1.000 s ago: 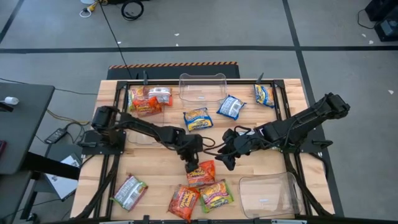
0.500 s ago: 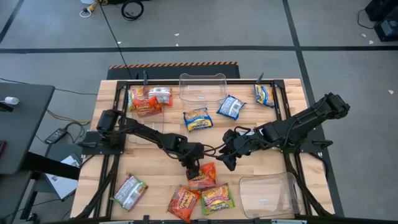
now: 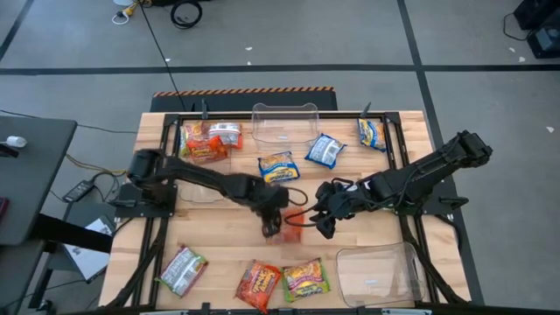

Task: Sort Maruchan noodles
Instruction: Put the orange noodles into the left transparent bin

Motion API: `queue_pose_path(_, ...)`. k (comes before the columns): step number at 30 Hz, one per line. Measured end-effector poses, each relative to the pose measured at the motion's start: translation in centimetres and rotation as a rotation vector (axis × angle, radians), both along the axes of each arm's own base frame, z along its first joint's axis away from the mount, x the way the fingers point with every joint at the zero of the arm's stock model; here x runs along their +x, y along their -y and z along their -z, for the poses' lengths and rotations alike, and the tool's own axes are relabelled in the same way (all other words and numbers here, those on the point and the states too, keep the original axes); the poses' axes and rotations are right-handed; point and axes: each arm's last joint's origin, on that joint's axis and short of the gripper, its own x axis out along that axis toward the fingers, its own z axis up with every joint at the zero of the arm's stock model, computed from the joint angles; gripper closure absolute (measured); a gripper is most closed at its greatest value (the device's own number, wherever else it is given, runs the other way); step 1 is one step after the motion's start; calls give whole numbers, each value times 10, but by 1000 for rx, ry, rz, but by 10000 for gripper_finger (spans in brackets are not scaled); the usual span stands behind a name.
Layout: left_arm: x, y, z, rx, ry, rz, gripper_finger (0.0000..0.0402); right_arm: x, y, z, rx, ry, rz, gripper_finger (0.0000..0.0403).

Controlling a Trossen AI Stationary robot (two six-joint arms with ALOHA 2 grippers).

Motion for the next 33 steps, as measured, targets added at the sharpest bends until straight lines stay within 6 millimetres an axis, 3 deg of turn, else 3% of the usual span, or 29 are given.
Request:
queue_pose_path(6, -40, -14, -76, 273, -62, 71, 388, 1, 1, -1, -58, 19, 0, 214)
queue_pose_path(12, -115, -30, -132, 444, -71, -1, 389, 8, 4, -7, -121, 113, 4, 214)
queue_pose_path(17, -186, -47, -157, 565, -19, -122, 389, 19, 15, -15, -191, 227, 33, 214)
queue_pose_path(20, -220, -57, -157, 612, 27, -202, 389, 25, 25, -20, -242, 283, 81, 214)
queue_pose_path(24, -250, -67, -135, 677, 5, -258, 389, 32, 41, -26, -289, 337, 127, 214)
queue_pose_path(27, -256, -72, -110, 723, -30, -246, 389, 35, 51, -29, -304, 362, 155, 214)
queue_pose_path(33, -249, -81, -60, 800, -104, -222, 385, 37, 66, -31, -343, 368, 211, 214)
